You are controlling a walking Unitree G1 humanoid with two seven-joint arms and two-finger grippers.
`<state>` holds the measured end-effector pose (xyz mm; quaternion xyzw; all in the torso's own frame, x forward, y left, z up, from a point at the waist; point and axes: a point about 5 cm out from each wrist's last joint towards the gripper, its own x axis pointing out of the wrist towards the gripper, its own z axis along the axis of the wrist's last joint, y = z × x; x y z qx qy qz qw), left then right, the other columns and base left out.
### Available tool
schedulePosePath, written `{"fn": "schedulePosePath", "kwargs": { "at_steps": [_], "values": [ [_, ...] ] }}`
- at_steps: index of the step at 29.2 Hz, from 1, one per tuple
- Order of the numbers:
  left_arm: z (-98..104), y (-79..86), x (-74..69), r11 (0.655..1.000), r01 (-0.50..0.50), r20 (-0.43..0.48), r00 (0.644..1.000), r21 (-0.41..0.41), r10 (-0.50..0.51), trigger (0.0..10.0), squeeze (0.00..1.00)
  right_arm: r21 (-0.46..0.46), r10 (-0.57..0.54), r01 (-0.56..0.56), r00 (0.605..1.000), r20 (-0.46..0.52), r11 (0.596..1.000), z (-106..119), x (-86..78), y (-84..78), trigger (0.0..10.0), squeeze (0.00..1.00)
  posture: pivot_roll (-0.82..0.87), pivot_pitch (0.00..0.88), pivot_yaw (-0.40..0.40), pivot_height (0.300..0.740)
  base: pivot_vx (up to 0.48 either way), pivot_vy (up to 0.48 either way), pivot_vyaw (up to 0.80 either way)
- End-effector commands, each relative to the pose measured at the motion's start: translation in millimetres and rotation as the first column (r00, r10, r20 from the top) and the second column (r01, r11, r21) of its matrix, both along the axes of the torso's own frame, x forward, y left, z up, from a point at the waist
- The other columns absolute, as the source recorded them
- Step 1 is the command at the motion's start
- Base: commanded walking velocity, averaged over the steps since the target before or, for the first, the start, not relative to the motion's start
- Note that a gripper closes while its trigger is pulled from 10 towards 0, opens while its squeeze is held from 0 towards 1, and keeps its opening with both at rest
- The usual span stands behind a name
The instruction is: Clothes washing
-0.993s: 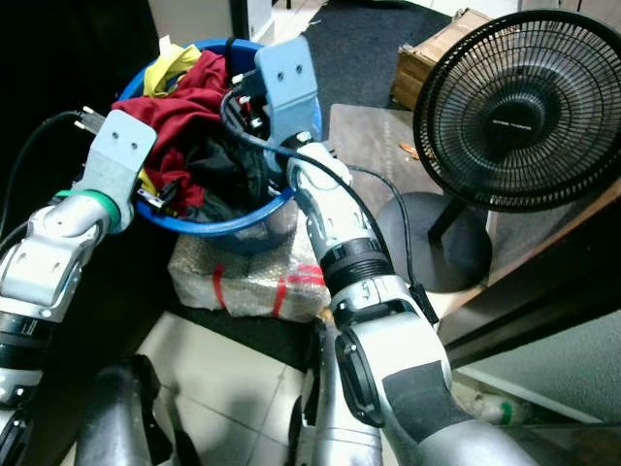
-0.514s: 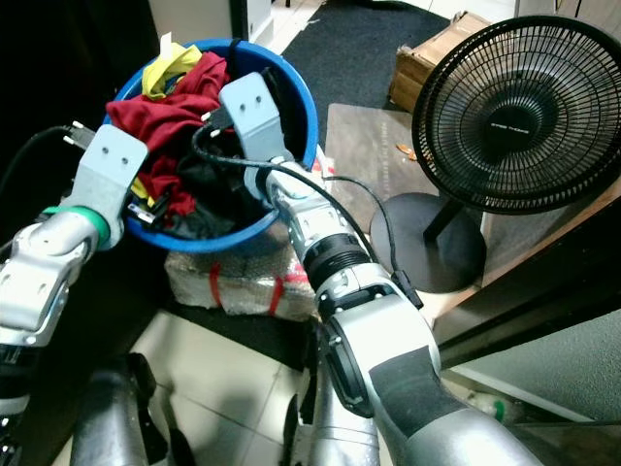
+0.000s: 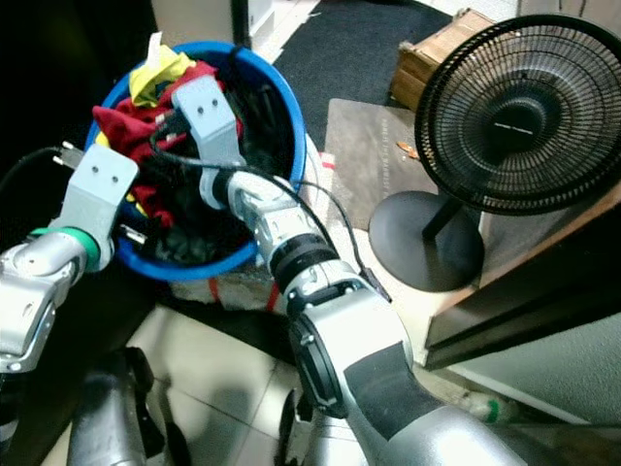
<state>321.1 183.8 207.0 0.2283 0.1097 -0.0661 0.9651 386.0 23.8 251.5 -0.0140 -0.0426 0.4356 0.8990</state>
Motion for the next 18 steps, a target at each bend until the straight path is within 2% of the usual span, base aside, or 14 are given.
{"fn": "schedulePosePath", "kwargs": {
  "at_steps": [1,4,9,14,18],
  "values": [
    [-26.8,13.6,-4.4,0.997,-0.073,-0.132,0.989,0.009,0.074,10.0,0.00,0.000,-0.013,0.013,0.998,-0.067,1.000,-14.2,1.3,-6.3,0.0,0.00,0.17,0.328,-0.061,0.465,0.000,0.000,0.00],
    [-27.4,12.8,-5.8,0.997,-0.074,-0.135,0.988,0.006,0.075,10.0,0.00,-0.041,-0.063,0.061,0.996,-0.057,0.997,-17.7,4.2,-11.8,0.0,0.00,0.16,0.328,-0.063,0.465,0.000,0.000,0.00],
    [-27.3,11.8,-5.8,0.997,-0.074,-0.135,0.988,0.003,0.074,10.0,0.00,-0.055,-0.103,0.101,0.994,-0.038,0.993,-17.2,6.5,-15.9,0.0,0.00,0.16,0.325,-0.062,0.465,0.000,0.000,0.00],
    [-25.8,10.6,-4.2,0.997,-0.073,-0.134,0.988,-0.002,0.072,10.0,0.00,-0.038,-0.158,0.158,0.987,-0.005,0.987,-12.3,10.5,-23.4,0.0,0.00,0.16,0.321,-0.059,0.465,0.000,0.000,0.00],
    [-23.9,9.8,-2.0,0.997,-0.073,-0.134,0.988,-0.005,0.072,10.0,0.00,0.021,-0.208,0.207,0.976,0.063,0.978,1.7,14.1,-30.5,0.0,0.00,0.15,0.316,-0.057,0.465,0.000,0.000,0.00]
  ]
}}
